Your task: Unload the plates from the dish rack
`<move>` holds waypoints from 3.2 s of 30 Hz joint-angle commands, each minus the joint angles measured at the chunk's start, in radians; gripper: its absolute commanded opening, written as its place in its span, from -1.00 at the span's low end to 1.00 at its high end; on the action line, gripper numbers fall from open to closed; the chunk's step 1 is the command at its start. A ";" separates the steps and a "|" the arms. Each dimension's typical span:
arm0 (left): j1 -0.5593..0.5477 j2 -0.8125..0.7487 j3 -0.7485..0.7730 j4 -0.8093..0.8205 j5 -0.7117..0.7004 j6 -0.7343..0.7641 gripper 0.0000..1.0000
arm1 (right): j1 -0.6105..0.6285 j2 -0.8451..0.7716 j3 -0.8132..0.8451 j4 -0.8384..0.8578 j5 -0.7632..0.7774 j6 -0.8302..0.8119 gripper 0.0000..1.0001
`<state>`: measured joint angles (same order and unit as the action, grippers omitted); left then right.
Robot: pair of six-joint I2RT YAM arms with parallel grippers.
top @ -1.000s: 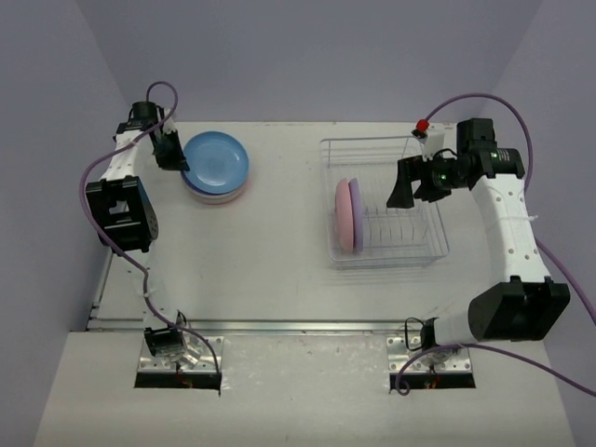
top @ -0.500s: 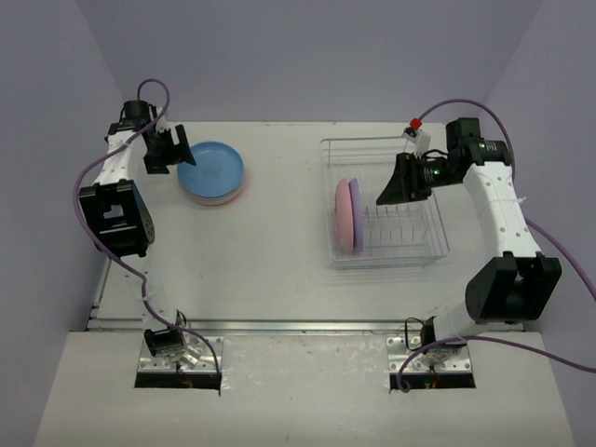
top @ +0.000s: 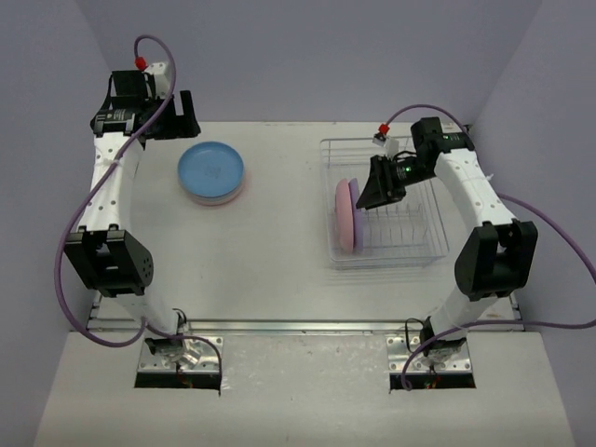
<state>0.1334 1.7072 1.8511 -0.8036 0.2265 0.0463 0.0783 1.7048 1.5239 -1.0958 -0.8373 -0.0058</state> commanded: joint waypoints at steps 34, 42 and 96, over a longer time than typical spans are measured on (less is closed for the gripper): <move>-0.066 -0.119 -0.070 -0.007 0.005 0.010 1.00 | -0.076 0.113 0.127 -0.154 -0.447 -0.075 -1.00; -0.066 -0.112 -0.050 -0.014 0.017 0.004 1.00 | -0.164 0.171 0.319 -0.411 -0.580 -0.247 -1.00; -0.300 -0.210 -0.080 -0.246 0.228 0.245 0.16 | 1.098 -0.282 -0.425 0.929 1.481 -1.379 -1.00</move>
<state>-0.1598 1.5181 1.7871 -1.0662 0.4933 0.2529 1.1614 1.4260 1.0924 -0.2619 0.6039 -1.3588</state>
